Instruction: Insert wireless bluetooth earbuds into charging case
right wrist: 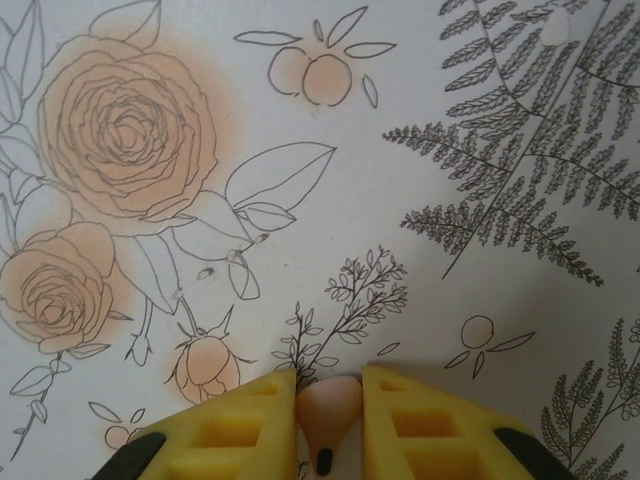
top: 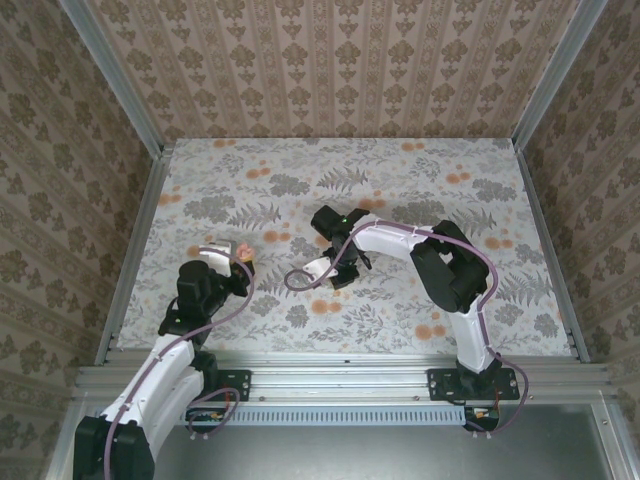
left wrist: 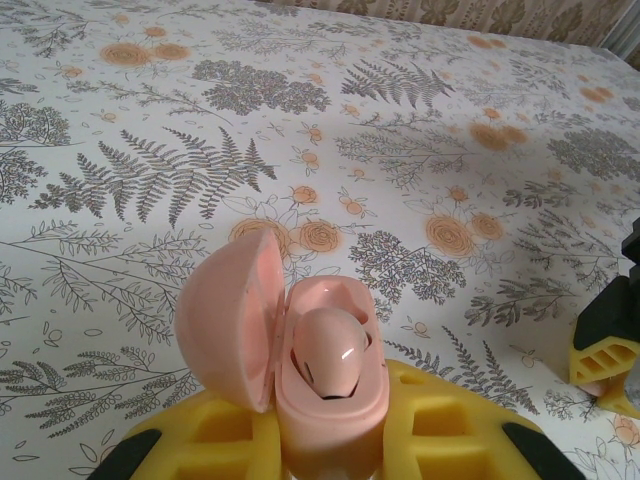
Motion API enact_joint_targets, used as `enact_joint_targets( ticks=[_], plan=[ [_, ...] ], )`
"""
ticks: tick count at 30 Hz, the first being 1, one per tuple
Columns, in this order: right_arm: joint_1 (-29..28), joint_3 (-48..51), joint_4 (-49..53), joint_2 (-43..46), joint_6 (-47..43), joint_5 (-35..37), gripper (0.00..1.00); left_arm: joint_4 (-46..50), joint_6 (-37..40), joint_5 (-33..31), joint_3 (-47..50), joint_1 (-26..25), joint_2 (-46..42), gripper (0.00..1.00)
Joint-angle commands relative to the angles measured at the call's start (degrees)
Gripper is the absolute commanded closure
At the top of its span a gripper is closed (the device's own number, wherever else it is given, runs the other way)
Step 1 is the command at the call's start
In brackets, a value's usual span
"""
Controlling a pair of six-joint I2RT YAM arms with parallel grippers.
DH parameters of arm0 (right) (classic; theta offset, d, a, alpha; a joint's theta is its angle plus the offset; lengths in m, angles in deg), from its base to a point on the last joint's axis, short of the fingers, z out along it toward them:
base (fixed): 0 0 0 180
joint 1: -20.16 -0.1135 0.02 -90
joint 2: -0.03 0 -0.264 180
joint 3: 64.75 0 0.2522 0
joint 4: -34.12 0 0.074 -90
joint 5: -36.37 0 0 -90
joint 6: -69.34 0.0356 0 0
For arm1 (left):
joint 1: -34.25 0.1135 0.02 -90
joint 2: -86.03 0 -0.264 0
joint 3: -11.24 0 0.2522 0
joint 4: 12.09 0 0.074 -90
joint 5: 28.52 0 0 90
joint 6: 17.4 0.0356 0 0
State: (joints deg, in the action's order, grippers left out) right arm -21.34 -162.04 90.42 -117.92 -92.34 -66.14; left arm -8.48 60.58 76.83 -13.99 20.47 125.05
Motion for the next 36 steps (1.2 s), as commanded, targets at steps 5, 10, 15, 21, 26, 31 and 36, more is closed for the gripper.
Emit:
enact_joint_targets(
  ticks=[5,10,15,21,26,31,36],
  plan=[
    [1.6,6.6,-11.0,9.2,12.1,-7.6,0.81,-9.3,1.2,4.2,0.5,-1.1,2.0,0.90],
    [3.6,12.4,-19.6,15.5,21.1,-12.8,0.81,-18.7,4.7,6.1,2.3,-4.3,5.6,0.90],
    [5.6,17.1,-27.0,21.2,29.5,-18.0,0.81,-26.5,7.5,10.5,1.8,-6.7,12.2,0.91],
    [8.0,22.7,-38.0,27.3,41.2,-24.9,0.81,-31.7,12.3,13.9,-1.4,-10.0,19.6,0.90],
    [9.8,26.5,-47.5,31.1,50.5,-29.0,0.81,-31.3,16.5,14.2,-5.0,-11.9,23.9,0.91],
    [10.8,28.1,-51.7,34.2,55.7,-30.6,0.81,-31.8,17.8,14.1,-7.7,-14.8,27.0,0.91],
    [11.3,30.3,-56.6,35.9,60.6,-30.7,0.81,-32.9,18.2,14.3,-9.2,-15.4,29.3,0.91]
  ],
)
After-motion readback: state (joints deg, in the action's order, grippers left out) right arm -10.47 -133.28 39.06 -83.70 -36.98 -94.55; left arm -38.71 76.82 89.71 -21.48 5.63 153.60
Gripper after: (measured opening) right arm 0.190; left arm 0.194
